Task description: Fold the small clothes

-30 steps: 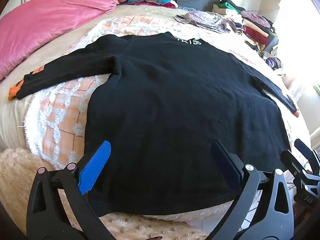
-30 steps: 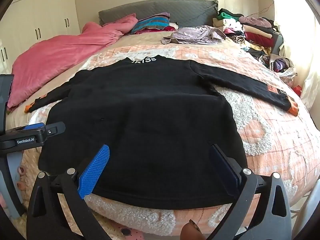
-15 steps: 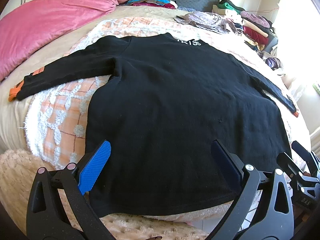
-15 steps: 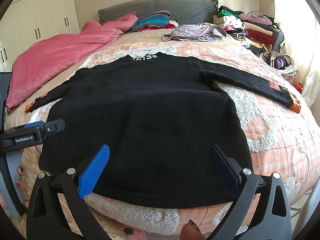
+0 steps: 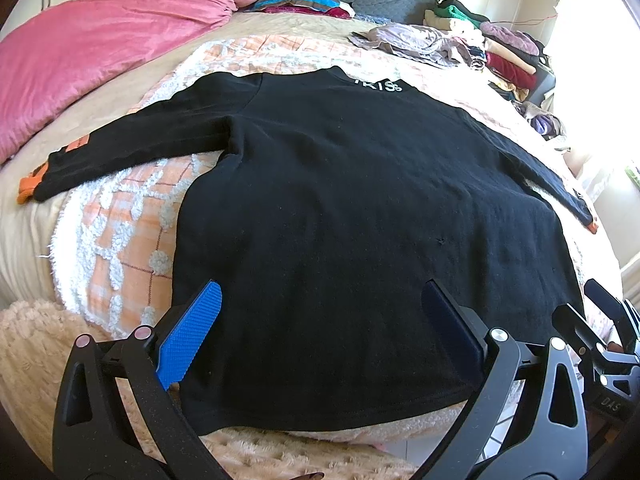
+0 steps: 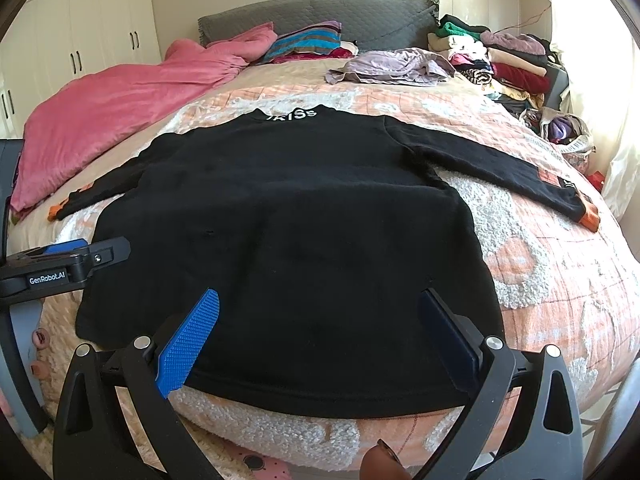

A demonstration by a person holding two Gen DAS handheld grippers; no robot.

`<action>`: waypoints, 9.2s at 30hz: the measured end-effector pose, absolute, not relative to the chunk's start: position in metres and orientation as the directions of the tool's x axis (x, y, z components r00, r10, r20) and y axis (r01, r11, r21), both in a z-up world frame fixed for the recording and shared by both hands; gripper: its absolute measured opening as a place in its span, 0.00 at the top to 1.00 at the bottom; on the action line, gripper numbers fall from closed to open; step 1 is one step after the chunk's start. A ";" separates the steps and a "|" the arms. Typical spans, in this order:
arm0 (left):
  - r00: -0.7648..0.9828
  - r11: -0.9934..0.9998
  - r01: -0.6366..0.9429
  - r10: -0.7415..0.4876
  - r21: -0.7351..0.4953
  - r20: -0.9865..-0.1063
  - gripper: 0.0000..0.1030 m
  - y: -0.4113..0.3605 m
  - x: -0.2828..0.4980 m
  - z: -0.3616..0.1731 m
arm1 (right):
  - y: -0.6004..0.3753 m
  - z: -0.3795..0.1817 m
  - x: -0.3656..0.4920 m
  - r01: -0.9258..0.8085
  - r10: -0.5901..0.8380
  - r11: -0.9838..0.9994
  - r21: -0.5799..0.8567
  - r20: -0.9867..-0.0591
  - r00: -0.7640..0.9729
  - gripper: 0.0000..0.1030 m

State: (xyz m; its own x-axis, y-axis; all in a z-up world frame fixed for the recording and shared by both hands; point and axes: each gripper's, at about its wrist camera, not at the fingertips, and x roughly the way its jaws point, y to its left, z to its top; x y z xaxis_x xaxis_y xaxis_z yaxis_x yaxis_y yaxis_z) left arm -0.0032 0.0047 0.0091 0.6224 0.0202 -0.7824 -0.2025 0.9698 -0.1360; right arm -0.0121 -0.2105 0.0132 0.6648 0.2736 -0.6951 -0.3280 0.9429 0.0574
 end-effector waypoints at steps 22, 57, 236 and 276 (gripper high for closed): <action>0.637 0.970 -0.205 0.029 -0.133 -0.771 0.09 0.004 -0.007 0.010 | -0.208 0.014 -0.011 -0.329 0.267 0.943 0.045 -0.692 0.671 0.04; 0.647 0.969 -0.215 0.052 -0.117 -0.761 0.09 0.034 0.089 0.045 | -0.192 0.042 0.090 -0.226 0.201 0.973 0.050 -0.670 0.714 0.04; 0.690 0.930 -0.239 -0.039 -0.278 -0.723 0.09 0.137 0.141 0.020 | -0.155 0.014 0.187 -0.289 0.301 0.948 0.134 -0.673 0.676 0.09; 0.495 0.545 -0.811 0.448 -0.211 -0.744 0.09 0.290 0.011 0.016 | 0.041 0.052 0.125 -0.685 0.560 0.724 0.077 -0.646 0.519 0.05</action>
